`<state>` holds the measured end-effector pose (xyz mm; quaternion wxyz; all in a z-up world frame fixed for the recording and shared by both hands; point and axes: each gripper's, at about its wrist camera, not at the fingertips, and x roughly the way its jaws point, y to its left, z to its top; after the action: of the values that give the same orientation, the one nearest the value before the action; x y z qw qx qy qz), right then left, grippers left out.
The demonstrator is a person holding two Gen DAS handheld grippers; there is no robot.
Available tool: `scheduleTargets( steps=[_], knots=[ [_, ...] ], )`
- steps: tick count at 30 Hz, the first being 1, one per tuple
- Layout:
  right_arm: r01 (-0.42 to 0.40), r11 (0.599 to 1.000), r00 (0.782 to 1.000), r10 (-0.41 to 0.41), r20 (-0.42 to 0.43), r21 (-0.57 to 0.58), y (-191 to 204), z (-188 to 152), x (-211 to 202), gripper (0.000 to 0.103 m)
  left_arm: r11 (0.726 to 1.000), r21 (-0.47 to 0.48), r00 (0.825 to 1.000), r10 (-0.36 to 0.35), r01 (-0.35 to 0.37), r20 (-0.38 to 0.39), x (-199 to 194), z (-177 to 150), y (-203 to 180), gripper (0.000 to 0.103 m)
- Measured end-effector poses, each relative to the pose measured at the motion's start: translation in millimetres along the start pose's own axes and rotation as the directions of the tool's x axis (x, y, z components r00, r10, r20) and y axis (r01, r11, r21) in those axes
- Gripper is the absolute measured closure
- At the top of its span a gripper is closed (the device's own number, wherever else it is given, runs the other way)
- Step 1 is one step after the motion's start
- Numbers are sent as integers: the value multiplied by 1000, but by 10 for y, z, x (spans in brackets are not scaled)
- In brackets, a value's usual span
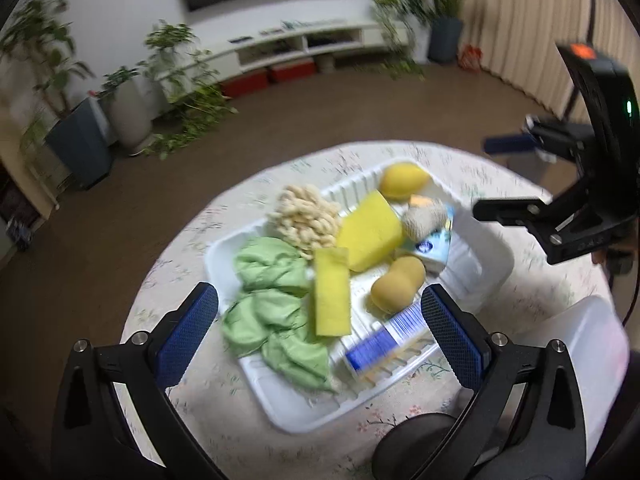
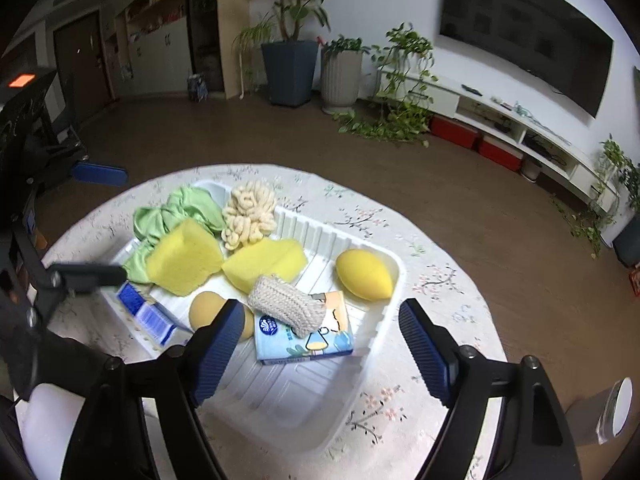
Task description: Organize soft objects
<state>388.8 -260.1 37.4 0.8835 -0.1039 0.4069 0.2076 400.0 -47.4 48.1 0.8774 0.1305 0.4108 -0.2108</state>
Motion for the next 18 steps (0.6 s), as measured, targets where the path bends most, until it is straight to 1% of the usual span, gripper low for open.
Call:
scheduleTargets(
  steps=[3, 5, 6, 7, 9, 10, 11, 13, 15, 18],
  knots=[
    [9, 1000, 1000, -10, 29, 21, -35, -43, -190, 14, 997, -71, 998, 25, -20, 65, -257, -92, 86, 0],
    [6, 999, 999, -8, 52, 46, -52, -98, -348, 11, 992, -117, 992, 50, -36, 116, -488, -202, 121, 0],
    [7, 998, 998, -11, 69, 63, -62, -141, -456, 8, 990, -138, 989, 58, -39, 134, -569, -247, 124, 0],
    [8, 997, 997, -14, 81, 76, -60, -185, -537, 4, 985, -166, 985, 65, -38, 159, -678, -319, 122, 0],
    [6, 994, 994, -17, 104, 105, -41, -301, -717, 0, 975, -218, 973, 95, -48, 211, -922, -496, 94, 0],
    [2, 993, 993, -16, 114, 117, -39, -358, -795, 0, 971, -234, 968, 111, -56, 226, -1010, -580, 70, 0],
    [1, 991, 992, -18, 125, 135, -25, -437, -893, 0, 965, -253, 962, 132, -70, 238, -1123, -710, 13, 0],
    [0, 986, 990, -24, 142, 164, 21, -598, -1069, 0, 958, -276, 954, 149, -74, 260, -1271, -920, -105, 0],
    [4, 981, 985, -38, 171, 195, 65, -779, -1261, 0, 952, -301, 952, 142, -56, 272, -1377, -1133, -239, 0],
    [2, 969, 976, -56, 211, 248, 189, -1079, -1528, 0, 942, -332, 952, 146, -51, 269, -1472, -1434, -465, 0]
  ],
)
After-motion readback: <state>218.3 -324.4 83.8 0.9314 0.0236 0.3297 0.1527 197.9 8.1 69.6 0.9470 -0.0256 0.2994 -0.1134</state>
